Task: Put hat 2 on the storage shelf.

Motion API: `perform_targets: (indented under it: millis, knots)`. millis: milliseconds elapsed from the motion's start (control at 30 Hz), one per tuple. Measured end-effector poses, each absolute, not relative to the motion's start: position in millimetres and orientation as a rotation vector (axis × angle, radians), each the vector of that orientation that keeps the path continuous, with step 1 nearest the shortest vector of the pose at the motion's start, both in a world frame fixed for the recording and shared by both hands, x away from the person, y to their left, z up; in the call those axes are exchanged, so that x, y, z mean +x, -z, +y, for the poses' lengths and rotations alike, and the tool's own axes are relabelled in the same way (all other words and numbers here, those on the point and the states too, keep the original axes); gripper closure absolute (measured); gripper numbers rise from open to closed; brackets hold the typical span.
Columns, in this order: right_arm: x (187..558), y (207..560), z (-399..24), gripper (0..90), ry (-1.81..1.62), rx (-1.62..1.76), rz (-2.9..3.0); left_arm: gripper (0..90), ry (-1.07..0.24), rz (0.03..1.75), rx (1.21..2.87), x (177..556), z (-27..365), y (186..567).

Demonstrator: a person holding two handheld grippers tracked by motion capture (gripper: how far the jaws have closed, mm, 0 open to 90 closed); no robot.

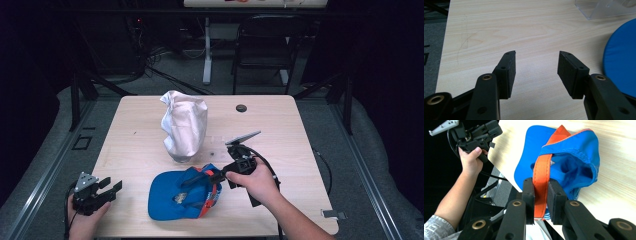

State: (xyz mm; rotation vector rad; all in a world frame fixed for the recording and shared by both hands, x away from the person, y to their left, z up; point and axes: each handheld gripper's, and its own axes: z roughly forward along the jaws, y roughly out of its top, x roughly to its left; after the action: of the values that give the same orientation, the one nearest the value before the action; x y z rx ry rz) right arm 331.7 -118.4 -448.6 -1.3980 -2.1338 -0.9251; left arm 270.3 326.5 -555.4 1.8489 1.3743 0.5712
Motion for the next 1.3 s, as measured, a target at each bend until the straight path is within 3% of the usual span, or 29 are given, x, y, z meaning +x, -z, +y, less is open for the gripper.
perform_targets:
  millis: [600, 1300]
  knots:
    - [333.7, 424.9, -140.9, 78.0, 1.054, -1.366, -1.904, 49.3, -0.567, 1.361, 1.862, 273.8, 322.2, 556.0]
    - [340.4, 351.0, -192.5, 78.0, 1.201, -1.463, -1.832, 49.3, -0.574, 1.358, 1.857, 274.2, 320.3, 557.1]
